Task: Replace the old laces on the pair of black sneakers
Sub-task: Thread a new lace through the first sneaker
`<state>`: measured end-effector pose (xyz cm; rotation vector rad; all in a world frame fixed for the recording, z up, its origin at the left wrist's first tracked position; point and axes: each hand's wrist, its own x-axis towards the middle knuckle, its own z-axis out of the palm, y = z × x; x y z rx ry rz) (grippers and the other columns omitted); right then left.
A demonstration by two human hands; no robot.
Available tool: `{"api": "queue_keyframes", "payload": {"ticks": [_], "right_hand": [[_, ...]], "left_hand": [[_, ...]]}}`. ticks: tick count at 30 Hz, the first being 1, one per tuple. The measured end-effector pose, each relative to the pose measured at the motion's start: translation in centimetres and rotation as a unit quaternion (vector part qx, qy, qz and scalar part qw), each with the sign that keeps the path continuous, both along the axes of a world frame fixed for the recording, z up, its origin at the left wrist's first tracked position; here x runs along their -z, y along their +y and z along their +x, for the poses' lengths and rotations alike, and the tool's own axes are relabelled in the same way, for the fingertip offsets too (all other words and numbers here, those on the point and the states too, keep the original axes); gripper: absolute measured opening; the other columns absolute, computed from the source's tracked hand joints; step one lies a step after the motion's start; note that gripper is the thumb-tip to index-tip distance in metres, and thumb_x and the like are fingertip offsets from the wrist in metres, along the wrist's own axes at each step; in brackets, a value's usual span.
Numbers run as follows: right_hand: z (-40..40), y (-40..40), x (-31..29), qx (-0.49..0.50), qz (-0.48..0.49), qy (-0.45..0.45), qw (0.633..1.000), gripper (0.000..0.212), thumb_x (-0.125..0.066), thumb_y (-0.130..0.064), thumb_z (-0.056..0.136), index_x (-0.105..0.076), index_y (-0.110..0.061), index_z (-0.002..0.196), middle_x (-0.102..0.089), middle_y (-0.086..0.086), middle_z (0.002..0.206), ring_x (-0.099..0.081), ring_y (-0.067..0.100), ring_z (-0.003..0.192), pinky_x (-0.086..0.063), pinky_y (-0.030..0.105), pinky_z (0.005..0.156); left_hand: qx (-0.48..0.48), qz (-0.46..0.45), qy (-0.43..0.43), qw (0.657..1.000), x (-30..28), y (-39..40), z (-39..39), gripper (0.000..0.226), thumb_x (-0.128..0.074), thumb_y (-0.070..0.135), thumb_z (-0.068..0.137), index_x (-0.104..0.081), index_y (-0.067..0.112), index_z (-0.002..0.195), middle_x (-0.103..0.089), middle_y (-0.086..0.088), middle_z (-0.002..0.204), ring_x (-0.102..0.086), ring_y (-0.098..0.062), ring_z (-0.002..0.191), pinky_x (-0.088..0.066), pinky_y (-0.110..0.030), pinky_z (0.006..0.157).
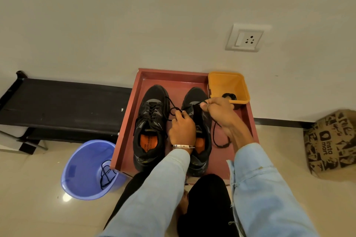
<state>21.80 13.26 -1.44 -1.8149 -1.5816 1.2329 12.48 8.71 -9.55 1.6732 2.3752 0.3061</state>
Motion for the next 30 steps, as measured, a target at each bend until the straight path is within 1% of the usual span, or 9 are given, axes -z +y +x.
{"api": "queue_keyframes", "payload": {"ticks": [4, 7, 9, 13, 15, 18, 26, 28, 30], "right_hand": [[0.8, -1.3, -5.3, 0.039, 0.023, 0.245, 0.968, 0.015, -0.056, -0.012, 0.094, -0.063, -0.007, 0.083, -0.067, 0.001, 0.074, -0.061, 0.006, 0.070, -0.048, 0.020, 0.072], [2.0, -1.8, -9.0, 0.071, 0.108, 0.465, 0.876, 0.015, -0.052, -0.007, 0.093, -0.059, -0.011, 0.080, -0.063, 0.000, 0.076, -0.057, 0.019, 0.078, -0.047, 0.026, 0.077], [2.1, -1.7, -9.3, 0.078, 0.143, 0.509, 0.845, 0.012, -0.053, -0.005, 0.092, -0.058, -0.008, 0.081, -0.060, 0.002, 0.076, -0.055, 0.015, 0.067, -0.049, 0.025, 0.065], [1.0, 0.3, -5.5, 0.014, 0.267, 0.094, 0.959, 0.013, -0.058, -0.009, 0.093, -0.070, -0.011, 0.099, -0.063, -0.002, 0.084, -0.055, 0.007, 0.068, -0.042, 0.021, 0.061], [0.3, 1.8, -2.4, -0.072, 0.273, -0.148, 0.948, 0.021, -0.056, -0.010, 0.094, -0.069, -0.006, 0.111, -0.064, 0.006, 0.102, -0.061, 0.019, 0.087, -0.045, 0.025, 0.072], [-1.2, 2.7, 1.7, -0.177, 0.208, -0.326, 0.905, 0.026, -0.058, -0.018, 0.093, -0.063, -0.005, 0.115, -0.049, 0.014, 0.122, -0.055, 0.030, 0.105, -0.049, 0.038, 0.083], [-2.4, 2.3, 5.1, -0.191, 0.244, -0.435, 0.845, 0.022, -0.056, -0.021, 0.092, -0.066, -0.006, 0.106, -0.056, 0.009, 0.116, -0.051, 0.028, 0.109, -0.046, 0.038, 0.081], [-2.0, 2.5, 5.1, -0.158, 0.247, -0.392, 0.872, 0.020, -0.057, -0.025, 0.091, -0.069, -0.008, 0.092, -0.062, 0.008, 0.103, -0.056, 0.027, 0.099, -0.047, 0.041, 0.081], [-1.4, 2.6, 4.2, -0.064, 0.228, -0.227, 0.945, 0.024, -0.059, -0.021, 0.088, -0.066, -0.006, 0.070, -0.062, 0.005, 0.077, -0.059, 0.024, 0.078, -0.049, 0.038, 0.077]], "left_hand": [[0.008, -0.018, 0.010, 1.000, -0.7, -0.2, 0.2, 0.042, -0.038, 0.017, 0.098, -0.040, 0.003, 0.137, -0.044, -0.017, 0.128, -0.060, -0.031, 0.098, -0.053, -0.037, 0.065], [0.017, -0.022, 0.022, 0.999, -1.0, -0.3, 0.4, 0.042, -0.036, 0.017, 0.099, -0.037, 0.003, 0.138, -0.041, -0.016, 0.129, -0.058, -0.029, 0.101, -0.052, -0.034, 0.069], [0.016, -0.022, 0.023, 0.999, -1.0, -0.3, 0.4, 0.037, -0.034, 0.016, 0.099, -0.043, 0.003, 0.132, -0.042, -0.017, 0.129, -0.057, -0.030, 0.102, -0.051, -0.035, 0.070], [0.017, -0.025, 0.013, 0.999, -0.5, -0.1, 0.4, 0.040, -0.032, 0.016, 0.099, -0.039, 0.003, 0.136, -0.043, -0.017, 0.130, -0.056, -0.031, 0.107, -0.051, -0.037, 0.075], [0.006, -0.016, 0.001, 1.000, -0.3, -0.1, 0.3, 0.043, -0.032, 0.016, 0.099, -0.036, 0.004, 0.140, -0.043, -0.017, 0.130, -0.056, -0.031, 0.106, -0.051, -0.038, 0.074], [-0.001, 0.006, -0.019, 1.000, 0.1, -0.1, 0.1, 0.042, -0.038, 0.012, 0.097, -0.042, 0.003, 0.137, -0.048, -0.018, 0.126, -0.059, -0.033, 0.100, -0.052, -0.039, 0.070], [0.005, -0.011, -0.020, 1.000, 0.1, 0.0, -0.3, 0.044, -0.035, 0.011, 0.097, -0.036, 0.003, 0.140, -0.042, -0.019, 0.133, -0.056, -0.035, 0.106, -0.051, -0.041, 0.074], [0.006, -0.015, -0.020, 1.000, 0.0, 0.0, -0.2, 0.044, -0.035, 0.011, 0.097, -0.036, 0.004, 0.140, -0.041, -0.018, 0.134, -0.056, -0.034, 0.106, -0.051, -0.040, 0.075], [0.003, -0.010, -0.020, 1.000, 0.0, 0.0, -0.1, 0.043, -0.036, 0.012, 0.097, -0.038, 0.004, 0.139, -0.041, -0.018, 0.134, -0.057, -0.034, 0.103, -0.051, -0.041, 0.073]]}}
